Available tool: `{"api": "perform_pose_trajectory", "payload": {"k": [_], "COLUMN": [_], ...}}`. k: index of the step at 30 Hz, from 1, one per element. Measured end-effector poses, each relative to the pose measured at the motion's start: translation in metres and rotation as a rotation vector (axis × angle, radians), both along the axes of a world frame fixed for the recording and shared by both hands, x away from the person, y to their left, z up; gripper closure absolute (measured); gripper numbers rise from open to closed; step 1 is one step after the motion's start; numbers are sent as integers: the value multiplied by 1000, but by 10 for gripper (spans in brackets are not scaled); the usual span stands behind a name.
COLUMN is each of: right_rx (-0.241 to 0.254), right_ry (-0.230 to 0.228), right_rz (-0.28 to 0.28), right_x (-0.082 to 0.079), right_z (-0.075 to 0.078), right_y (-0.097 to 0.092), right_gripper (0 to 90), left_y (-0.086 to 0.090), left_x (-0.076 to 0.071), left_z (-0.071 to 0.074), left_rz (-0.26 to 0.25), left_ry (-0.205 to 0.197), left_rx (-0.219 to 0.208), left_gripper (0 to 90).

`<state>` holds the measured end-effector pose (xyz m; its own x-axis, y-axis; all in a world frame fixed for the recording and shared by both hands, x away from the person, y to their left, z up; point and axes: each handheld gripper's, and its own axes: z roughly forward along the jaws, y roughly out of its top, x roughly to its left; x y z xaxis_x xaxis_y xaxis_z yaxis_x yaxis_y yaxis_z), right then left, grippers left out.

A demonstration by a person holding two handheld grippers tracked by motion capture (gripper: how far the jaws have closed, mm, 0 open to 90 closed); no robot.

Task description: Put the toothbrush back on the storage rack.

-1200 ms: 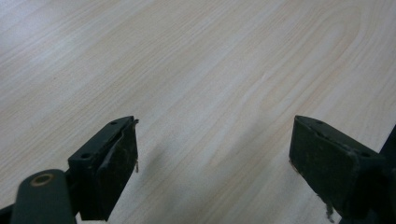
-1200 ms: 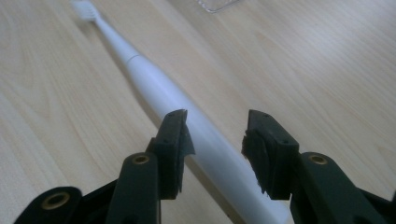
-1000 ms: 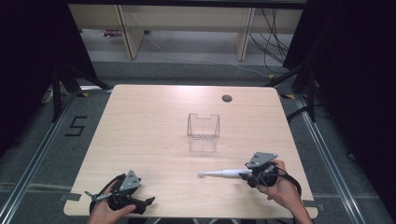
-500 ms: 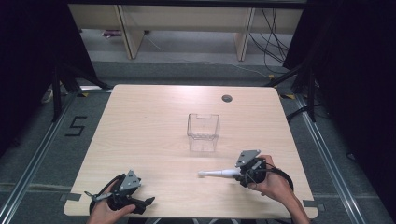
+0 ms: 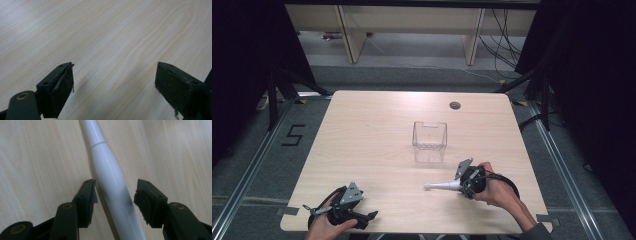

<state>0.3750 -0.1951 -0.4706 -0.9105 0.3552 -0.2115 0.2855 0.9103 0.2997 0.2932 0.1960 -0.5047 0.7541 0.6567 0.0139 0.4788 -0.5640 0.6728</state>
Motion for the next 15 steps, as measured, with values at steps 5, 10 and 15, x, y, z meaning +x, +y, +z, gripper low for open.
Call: {"api": "perform_pose_trajectory", "payload": {"k": [5, 10, 15], "right_rx": [-35, -53, -97], "right_ry": [26, 62, 66], "right_rz": [17, 44, 40], "right_x": [5, 10, 12], "right_z": [-1, -3, -3], "right_y": [6, 9, 12], "right_gripper": [514, 541, 589], "left_y": [1, 0, 0], "left_x": [0, 0, 0], "left_z": [0, 0, 0], "left_rz": [2, -1, 0], "left_ry": [-2, -2, -3], "left_rx": [0, 2, 0], "left_gripper": [147, 148, 148]}}
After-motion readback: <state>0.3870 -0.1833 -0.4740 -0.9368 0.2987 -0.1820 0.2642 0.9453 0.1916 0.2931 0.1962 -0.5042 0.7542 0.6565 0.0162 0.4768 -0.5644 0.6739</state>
